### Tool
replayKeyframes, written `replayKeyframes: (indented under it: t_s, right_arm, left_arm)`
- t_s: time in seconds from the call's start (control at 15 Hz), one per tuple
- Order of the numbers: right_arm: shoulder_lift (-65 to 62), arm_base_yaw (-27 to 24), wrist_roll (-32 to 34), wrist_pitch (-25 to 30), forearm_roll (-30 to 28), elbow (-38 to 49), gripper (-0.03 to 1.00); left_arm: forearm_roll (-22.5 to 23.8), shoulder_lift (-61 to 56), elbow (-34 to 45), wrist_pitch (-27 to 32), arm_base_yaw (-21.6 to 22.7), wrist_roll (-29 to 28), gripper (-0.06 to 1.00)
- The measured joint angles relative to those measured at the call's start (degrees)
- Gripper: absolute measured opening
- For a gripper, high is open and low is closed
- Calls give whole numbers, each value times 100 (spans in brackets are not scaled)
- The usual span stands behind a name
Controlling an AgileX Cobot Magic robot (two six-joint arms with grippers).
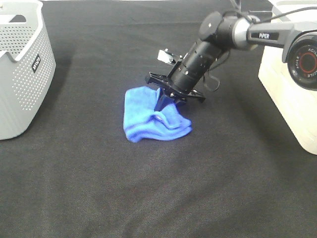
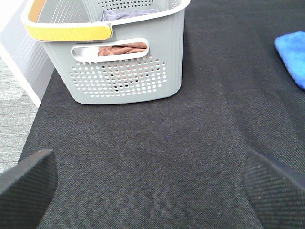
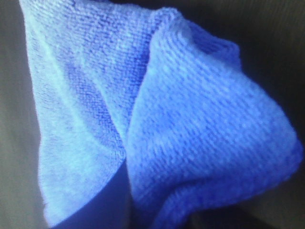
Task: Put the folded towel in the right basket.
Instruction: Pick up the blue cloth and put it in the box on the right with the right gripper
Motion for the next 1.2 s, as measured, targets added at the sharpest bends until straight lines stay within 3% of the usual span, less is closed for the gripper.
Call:
replayKeyframes:
  t_s: [0.07,0.27,0.6,0.8,1.2]
  right_arm:
    - [-17,-6,0,269,-103,-298,19]
    - [-521,-275,29,350,-304,-1329,19]
    - [-1627,-647,52,395,-905,-1415,19]
    - [-2767,-1369,103,401,-1879,-1415,19]
    - [-3300,-3243,103,407,-2235,-1404,19]
  left_arm:
    - [0,0,0,0,0,0,99]
    - [0,0,0,0,0,0,99]
    - [0,0,0,0,0,0,99]
    - [0,0,0,0,0,0,99]
    - [0,0,0,0,0,0,99]
